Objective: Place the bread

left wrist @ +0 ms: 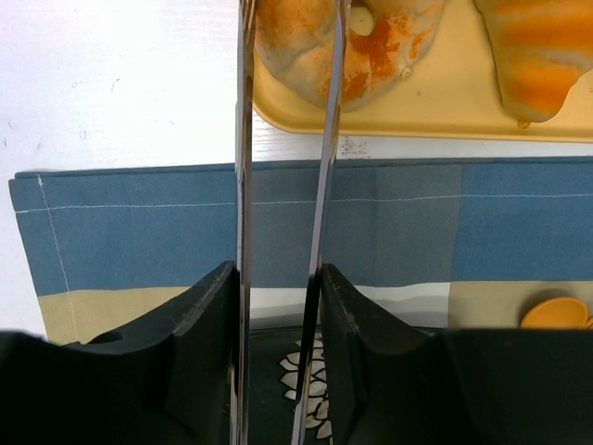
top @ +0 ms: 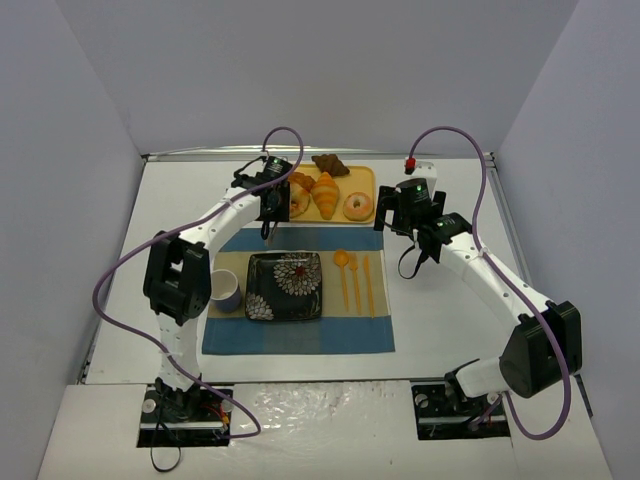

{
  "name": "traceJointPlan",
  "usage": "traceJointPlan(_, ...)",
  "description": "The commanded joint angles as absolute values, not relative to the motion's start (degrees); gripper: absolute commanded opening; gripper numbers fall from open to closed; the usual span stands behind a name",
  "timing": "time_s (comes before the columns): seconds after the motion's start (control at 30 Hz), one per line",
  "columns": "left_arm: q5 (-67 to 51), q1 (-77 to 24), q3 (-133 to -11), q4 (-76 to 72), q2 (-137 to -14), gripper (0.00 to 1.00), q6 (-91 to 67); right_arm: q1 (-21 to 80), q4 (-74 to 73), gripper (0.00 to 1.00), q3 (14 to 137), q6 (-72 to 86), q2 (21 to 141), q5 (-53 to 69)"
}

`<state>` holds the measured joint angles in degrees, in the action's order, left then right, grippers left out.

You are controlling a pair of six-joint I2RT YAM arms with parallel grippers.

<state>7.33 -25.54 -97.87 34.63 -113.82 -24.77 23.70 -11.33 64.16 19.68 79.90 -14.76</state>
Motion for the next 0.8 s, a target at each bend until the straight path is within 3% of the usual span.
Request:
traceJointPlan(0.0,8.1,-25.5,-98.7,33.2,-107.8,0.20,-25.4,23.8,-9.1,1.00,64.2,20.6,77.4,-16.7)
traceJointPlan(0.23,8.2,-25.6,-99.3,33.6,-106.8,0.00,-24.7,23.8,-9.1,1.00,63.8,20.6,77.5,-16.8)
traceJointPlan(0.77,9.8,-27.0,-101.8,36.1,-100.4,0.00,-21.6,23.9,-9.1,1.00,64.2,20.2,78.3,-17.1)
